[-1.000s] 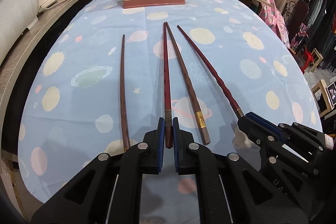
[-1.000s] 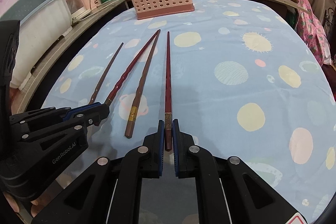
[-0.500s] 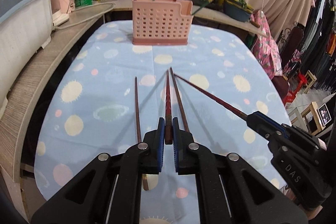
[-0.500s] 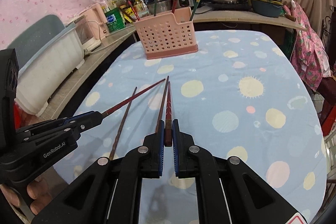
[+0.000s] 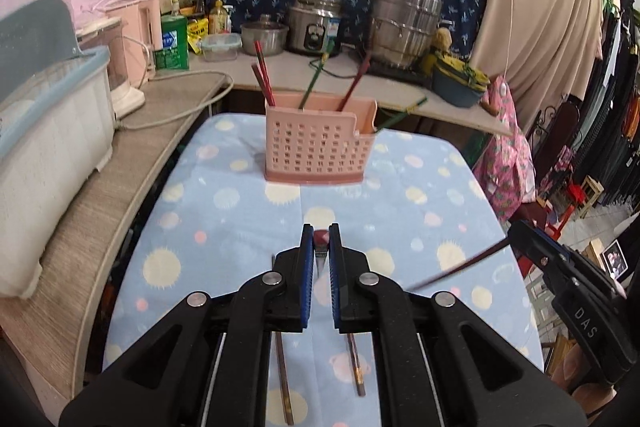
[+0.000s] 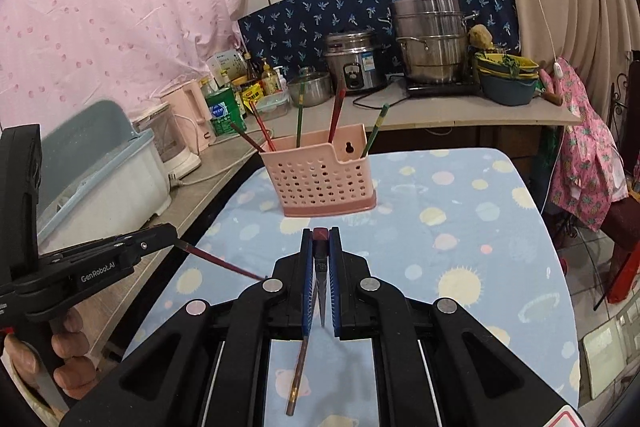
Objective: Organize utensils
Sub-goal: 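Lift both chopsticks and carry them to the pink basket, then lower the chopsticks into the pink basket and open both tools, then move both open tools down over the last two brown chopsticks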
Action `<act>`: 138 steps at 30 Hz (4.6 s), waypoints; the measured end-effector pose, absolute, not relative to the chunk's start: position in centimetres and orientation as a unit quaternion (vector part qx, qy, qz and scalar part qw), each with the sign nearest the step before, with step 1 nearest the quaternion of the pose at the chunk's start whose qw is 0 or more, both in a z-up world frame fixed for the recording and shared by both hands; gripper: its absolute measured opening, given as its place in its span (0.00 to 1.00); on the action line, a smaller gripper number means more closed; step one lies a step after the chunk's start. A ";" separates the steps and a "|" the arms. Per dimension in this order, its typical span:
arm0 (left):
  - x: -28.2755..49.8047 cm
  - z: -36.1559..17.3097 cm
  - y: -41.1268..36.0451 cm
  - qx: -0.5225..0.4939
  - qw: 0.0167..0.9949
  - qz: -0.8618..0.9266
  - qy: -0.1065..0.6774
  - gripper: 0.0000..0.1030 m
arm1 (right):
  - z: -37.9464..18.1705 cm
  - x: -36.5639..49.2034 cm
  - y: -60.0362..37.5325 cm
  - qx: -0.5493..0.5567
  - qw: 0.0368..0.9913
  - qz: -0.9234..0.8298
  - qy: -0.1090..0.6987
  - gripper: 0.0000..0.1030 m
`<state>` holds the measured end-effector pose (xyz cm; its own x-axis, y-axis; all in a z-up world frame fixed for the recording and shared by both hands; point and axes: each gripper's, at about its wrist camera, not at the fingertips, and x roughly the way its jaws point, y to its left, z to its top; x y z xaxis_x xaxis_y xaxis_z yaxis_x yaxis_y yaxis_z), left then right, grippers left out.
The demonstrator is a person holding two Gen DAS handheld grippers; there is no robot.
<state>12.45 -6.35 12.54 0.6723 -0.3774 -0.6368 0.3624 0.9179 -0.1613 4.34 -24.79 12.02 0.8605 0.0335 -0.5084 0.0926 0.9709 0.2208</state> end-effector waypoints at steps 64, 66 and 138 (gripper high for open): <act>31.5 17.8 -8.6 -0.028 0.950 -0.121 0.288 0.52 | 17.1 26.0 -29.5 0.151 0.963 -0.025 0.222 0.21; 29.9 17.6 -8.1 -0.025 0.950 -0.122 0.288 0.54 | 17.1 24.5 -29.0 0.150 0.963 -0.023 0.222 0.22; 6.1 -7.3 -2.7 0.065 0.861 -0.121 0.490 0.64 | -6.5 3.4 -16.2 0.062 0.898 0.007 0.436 0.26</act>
<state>6.07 -2.70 -7.34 0.4902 -0.1448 -0.8595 0.2726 0.9621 -0.0066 3.43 -16.20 -6.52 0.6198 0.0672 -0.7819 0.0410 0.9922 0.1179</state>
